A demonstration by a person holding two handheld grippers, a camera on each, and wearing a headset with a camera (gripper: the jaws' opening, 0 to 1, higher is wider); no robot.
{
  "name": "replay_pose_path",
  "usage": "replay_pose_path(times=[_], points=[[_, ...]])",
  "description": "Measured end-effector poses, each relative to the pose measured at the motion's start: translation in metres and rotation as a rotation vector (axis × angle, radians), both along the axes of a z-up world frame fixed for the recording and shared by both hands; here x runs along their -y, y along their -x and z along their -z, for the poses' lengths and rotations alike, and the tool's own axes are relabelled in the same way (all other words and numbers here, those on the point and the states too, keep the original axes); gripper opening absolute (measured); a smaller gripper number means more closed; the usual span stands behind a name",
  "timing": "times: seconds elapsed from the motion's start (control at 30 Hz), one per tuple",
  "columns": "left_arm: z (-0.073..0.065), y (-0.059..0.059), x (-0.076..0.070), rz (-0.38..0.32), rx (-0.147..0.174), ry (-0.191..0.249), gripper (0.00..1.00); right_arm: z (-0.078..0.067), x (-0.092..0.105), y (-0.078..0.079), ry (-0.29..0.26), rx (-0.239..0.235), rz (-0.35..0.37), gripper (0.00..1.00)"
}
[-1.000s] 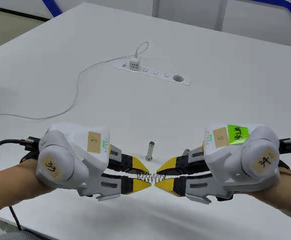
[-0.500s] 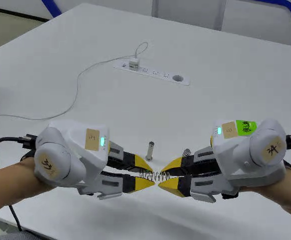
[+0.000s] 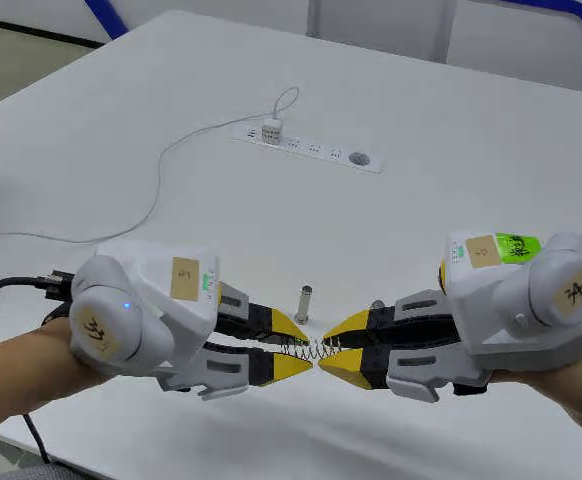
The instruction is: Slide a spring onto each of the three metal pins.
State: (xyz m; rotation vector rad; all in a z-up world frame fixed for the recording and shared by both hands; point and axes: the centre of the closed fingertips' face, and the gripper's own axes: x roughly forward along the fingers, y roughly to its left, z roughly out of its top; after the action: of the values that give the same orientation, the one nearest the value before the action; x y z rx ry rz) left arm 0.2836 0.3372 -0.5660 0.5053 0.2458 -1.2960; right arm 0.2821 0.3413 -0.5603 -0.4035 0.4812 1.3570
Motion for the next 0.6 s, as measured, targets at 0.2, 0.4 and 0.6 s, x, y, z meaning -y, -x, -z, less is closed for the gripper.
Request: replay_pose_path(times=[0.2,0.4,0.6], points=[[-0.003,-0.002,-0.001,-0.008,-0.015,0.018,0.1,-0.011,-0.003,0.002,-0.066,-0.027,0.008,0.1],[-0.002,-0.003,0.001,-0.015,-0.008,0.005,0.1,-0.02,-0.011,0.001,-0.099,-0.022,0.009,0.1],[-0.004,-0.003,0.003,-0.019,-0.008,0.01,0.1,-0.027,-0.015,0.001,-0.118,-0.014,0.009,0.1]])
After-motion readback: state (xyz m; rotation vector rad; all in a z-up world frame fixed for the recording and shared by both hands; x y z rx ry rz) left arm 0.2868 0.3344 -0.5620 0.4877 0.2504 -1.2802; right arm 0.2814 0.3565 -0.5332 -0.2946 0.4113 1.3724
